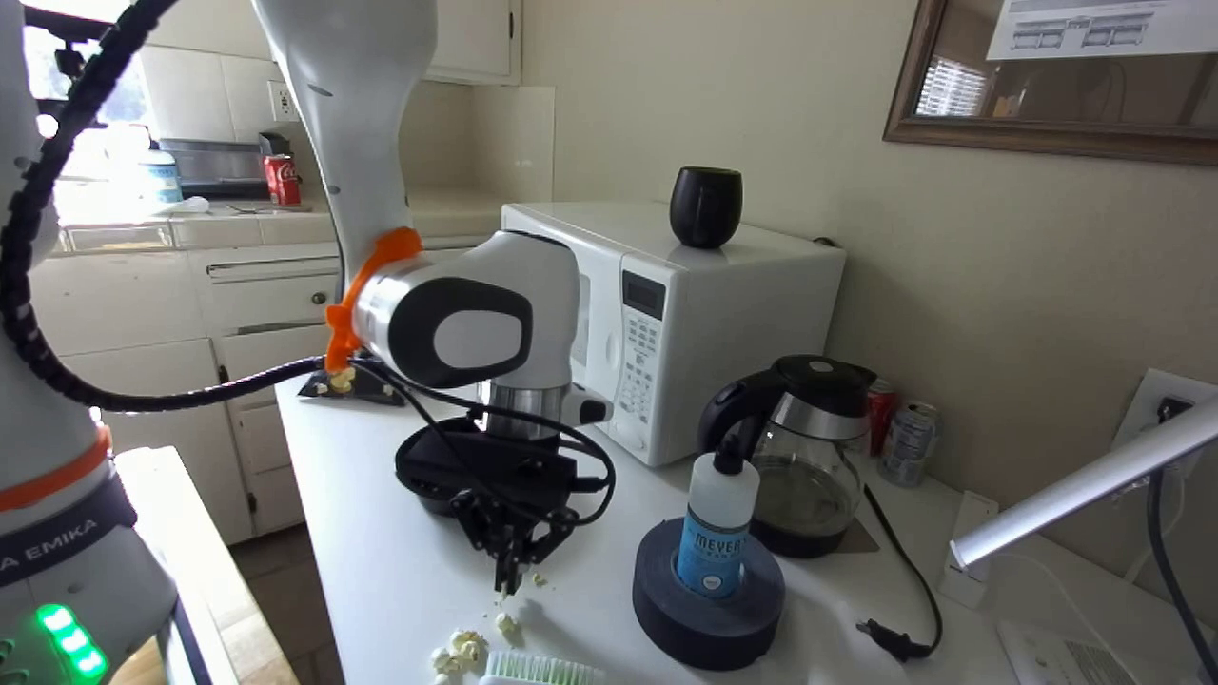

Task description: Put the white objects inside the black bowl

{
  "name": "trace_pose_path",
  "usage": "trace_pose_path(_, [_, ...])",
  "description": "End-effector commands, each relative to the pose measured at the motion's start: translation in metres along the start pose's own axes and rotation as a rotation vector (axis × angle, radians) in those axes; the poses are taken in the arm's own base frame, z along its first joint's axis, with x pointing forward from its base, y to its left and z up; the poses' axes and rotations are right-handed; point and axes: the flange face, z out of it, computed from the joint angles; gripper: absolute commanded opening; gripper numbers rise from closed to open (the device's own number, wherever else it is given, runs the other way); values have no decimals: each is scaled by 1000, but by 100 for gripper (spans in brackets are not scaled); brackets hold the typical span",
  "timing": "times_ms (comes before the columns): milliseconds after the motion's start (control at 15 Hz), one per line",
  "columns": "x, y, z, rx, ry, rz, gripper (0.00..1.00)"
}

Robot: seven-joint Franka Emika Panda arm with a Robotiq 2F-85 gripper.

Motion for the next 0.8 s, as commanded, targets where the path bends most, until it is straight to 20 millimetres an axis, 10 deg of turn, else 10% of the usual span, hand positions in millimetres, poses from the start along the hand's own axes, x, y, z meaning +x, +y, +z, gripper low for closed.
trace_pose_path(0, [21, 0, -35, -68, 56, -62, 10])
trace_pose_path(733, [100, -79, -75, -66, 36, -451, 5])
